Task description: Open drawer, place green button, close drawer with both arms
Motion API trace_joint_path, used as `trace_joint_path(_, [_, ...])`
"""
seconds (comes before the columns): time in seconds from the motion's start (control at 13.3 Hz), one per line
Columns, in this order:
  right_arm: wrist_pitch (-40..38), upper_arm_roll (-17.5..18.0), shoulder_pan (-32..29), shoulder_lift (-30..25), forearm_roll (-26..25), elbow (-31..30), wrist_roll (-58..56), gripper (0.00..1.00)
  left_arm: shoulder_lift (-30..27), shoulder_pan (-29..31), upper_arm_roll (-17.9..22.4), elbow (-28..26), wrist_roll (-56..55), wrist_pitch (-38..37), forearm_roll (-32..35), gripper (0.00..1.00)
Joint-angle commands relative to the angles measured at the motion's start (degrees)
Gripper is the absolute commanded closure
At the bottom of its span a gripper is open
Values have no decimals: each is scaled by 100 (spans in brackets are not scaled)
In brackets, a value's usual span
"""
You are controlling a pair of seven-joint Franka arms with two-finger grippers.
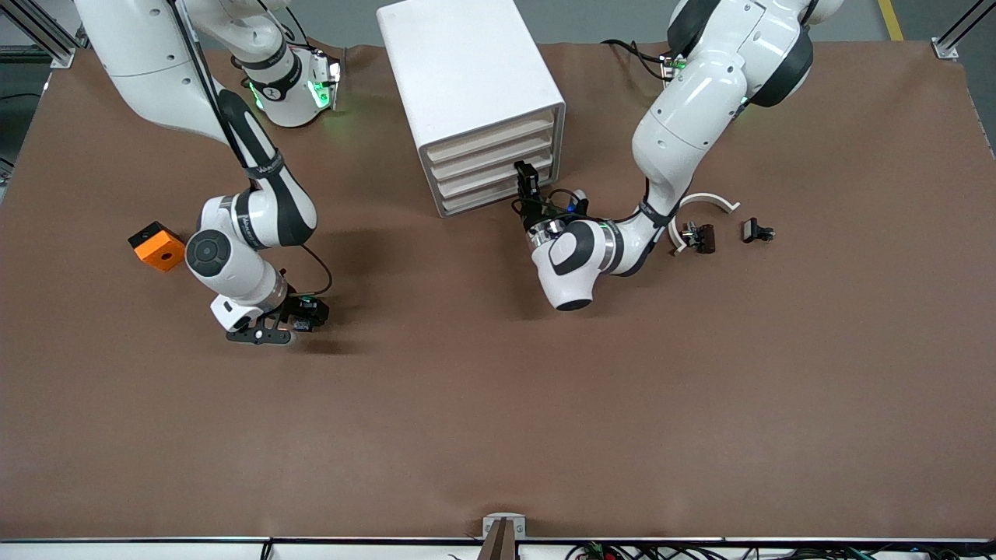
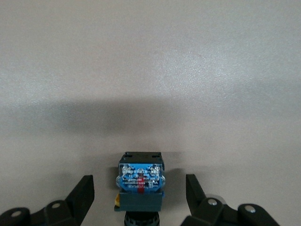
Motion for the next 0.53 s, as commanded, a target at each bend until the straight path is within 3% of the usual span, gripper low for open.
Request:
trace_joint_path(0.0, [36, -40, 57, 1, -83, 22, 112, 34, 13, 194, 39, 93, 60, -27, -97, 92])
trace_joint_path(0.15, [36, -40, 57, 1, -83, 14, 112, 40, 13, 396, 39, 102, 60, 69, -149, 92])
trace_joint_path(0.22, [36, -40, 57, 1, -83, 14, 121, 50, 13, 475, 39, 137, 60, 96, -167, 92])
trace_joint_path(0.38, [18, -40, 57, -8, -75, 5, 130, 92, 13, 634, 39, 173, 69, 157, -210, 92])
trace_joint_path(0.45, [18, -40, 57, -8, -75, 5, 243, 100, 21, 713, 39, 173, 78, 193, -254, 92])
